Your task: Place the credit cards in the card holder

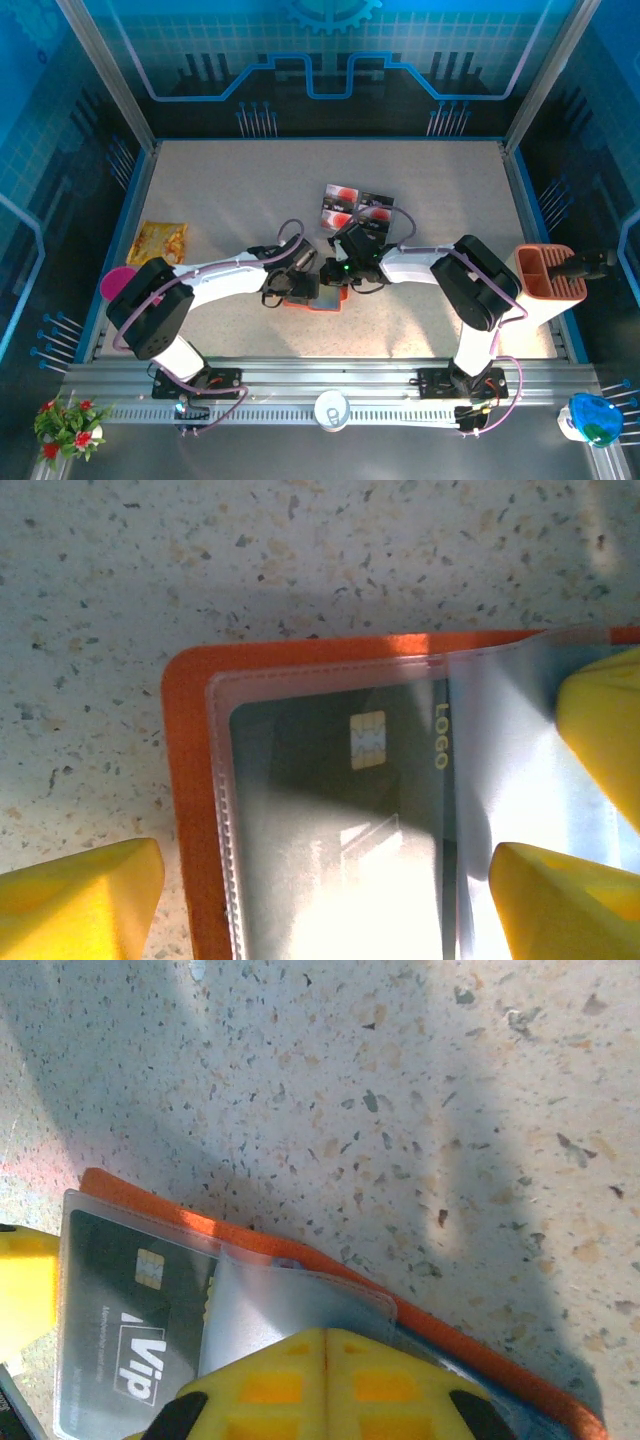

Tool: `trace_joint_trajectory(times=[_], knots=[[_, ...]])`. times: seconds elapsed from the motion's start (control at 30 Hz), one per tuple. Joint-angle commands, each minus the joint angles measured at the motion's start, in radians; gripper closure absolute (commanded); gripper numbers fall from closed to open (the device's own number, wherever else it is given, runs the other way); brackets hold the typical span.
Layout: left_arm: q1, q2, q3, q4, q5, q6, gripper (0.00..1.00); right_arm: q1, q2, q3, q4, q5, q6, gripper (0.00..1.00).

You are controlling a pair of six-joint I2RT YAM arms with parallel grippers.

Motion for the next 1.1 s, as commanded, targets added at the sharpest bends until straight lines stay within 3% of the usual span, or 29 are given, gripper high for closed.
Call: trace_joint_trajectory(times=[0.0, 0.2, 0.4, 0.47, 1.07], knots=[[-0.001, 0.015, -0.028, 0.012, -0.021, 0.021, 0.16, 0.013, 0.012, -0.003, 0.003, -0.020, 0.020, 1.00], [-0.001, 0.029, -0.048, 0.029, -0.017, 0.016, 0.19, 0.002, -0.059, -0.011, -0.001, -0.011, 0.023, 0.99], [0.000, 0.032, -0.058, 0.038, -0.017, 0.012, 0.21, -0.003, -0.125, -0.051, -0.022, 0.027, 0.027, 0.72], [-0.001, 0.032, -0.061, 0.042, -0.017, 0.012, 0.21, -0.003, -0.126, -0.059, -0.022, 0.030, 0.029, 0.69], [0.000, 0.007, -0.068, 0.044, -0.014, 0.006, 0.20, 0.001, -0.015, -0.024, 0.032, -0.062, 0.039, 0.68]])
